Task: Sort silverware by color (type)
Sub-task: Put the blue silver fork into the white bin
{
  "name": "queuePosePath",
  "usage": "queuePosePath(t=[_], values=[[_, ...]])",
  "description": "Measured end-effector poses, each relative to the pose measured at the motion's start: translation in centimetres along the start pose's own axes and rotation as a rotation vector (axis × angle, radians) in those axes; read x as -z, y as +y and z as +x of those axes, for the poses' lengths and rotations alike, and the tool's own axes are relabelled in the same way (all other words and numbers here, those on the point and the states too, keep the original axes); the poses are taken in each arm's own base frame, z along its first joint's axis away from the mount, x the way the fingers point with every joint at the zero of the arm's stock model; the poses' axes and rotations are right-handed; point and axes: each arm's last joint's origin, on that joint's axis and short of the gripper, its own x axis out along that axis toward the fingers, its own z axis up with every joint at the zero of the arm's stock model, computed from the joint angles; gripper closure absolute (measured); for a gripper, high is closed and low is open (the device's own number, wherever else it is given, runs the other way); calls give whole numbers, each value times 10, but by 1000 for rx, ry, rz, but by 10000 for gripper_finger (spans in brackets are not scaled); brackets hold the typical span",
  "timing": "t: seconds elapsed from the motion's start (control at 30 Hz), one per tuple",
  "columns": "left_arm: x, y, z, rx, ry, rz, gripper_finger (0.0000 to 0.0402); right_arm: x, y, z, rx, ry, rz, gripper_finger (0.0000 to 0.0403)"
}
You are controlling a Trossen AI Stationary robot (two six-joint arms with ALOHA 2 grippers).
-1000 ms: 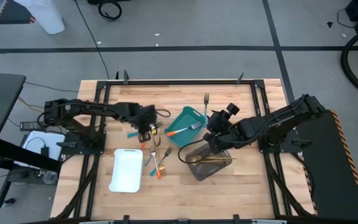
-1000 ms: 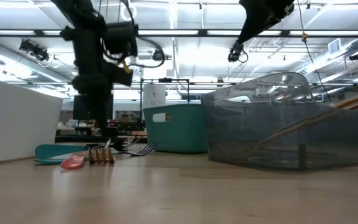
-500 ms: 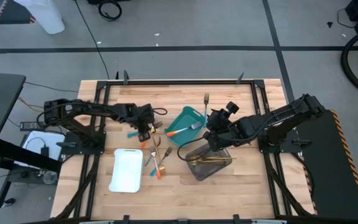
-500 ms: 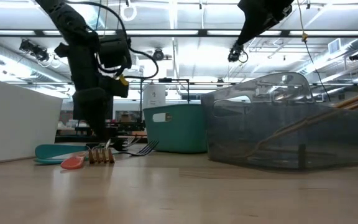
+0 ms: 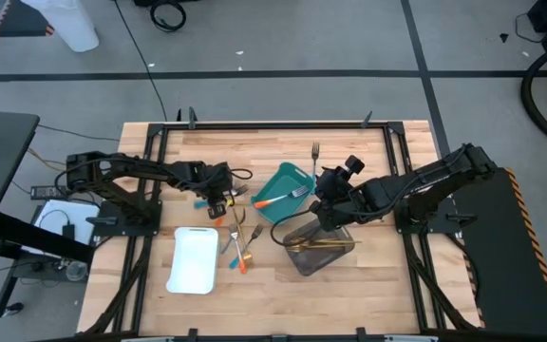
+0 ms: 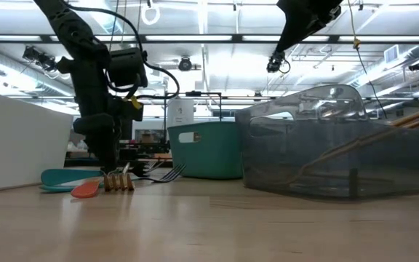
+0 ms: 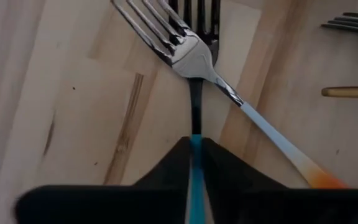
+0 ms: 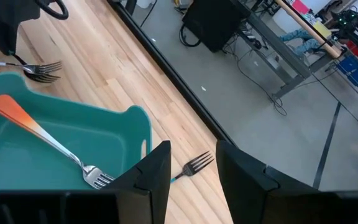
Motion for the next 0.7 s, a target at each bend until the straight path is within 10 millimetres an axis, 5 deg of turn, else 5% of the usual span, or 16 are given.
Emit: queuePosePath(t=[0.1,0.7], values=[[0,0,0,-3,3,0,386,0,0,0,0,-1,0,265],[-13,16,-43,25,325,-26,386,-9,6,0,-46,-51,-41,265]])
